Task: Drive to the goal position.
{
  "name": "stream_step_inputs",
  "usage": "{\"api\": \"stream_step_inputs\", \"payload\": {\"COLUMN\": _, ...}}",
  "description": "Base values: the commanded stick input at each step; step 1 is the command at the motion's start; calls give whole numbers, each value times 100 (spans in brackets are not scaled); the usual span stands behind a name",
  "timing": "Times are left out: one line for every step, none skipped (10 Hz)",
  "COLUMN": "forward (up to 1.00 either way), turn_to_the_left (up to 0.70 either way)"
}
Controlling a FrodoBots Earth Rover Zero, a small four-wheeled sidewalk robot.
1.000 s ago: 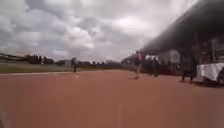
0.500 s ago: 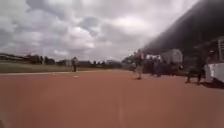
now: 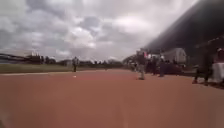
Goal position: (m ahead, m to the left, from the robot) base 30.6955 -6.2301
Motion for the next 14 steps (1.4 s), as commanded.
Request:
{"api": "stream_step_inputs", "payload": {"forward": 70, "turn_to_the_left": 0}}
{"api": "stream_step_inputs", "payload": {"forward": 70, "turn_to_the_left": 0}}
{"api": "stream_step_inputs", "payload": {"forward": 70, "turn_to_the_left": 0}}
{"api": "stream_step_inputs", "payload": {"forward": 70, "turn_to_the_left": 0}}
{"api": "stream_step_inputs", "payload": {"forward": 70, "turn_to_the_left": 0}}
{"api": "stream_step_inputs", "payload": {"forward": 70, "turn_to_the_left": 0}}
{"api": "stream_step_inputs", "payload": {"forward": 70, "turn_to_the_left": 0}}
{"api": "stream_step_inputs", "payload": {"forward": 70, "turn_to_the_left": 0}}
{"api": "stream_step_inputs", "payload": {"forward": 70, "turn_to_the_left": 0}}
{"api": "stream_step_inputs", "payload": {"forward": 70, "turn_to_the_left": 0}}
{"api": "stream_step_inputs", "payload": {"forward": 70, "turn_to_the_left": 0}}
{"api": "stream_step_inputs", "payload": {"forward": 70, "turn_to_the_left": 0}}
{"api": "stream_step_inputs", "payload": {"forward": 70, "turn_to_the_left": 0}}
{"api": "stream_step_inputs", "payload": {"forward": 70, "turn_to_the_left": 0}}
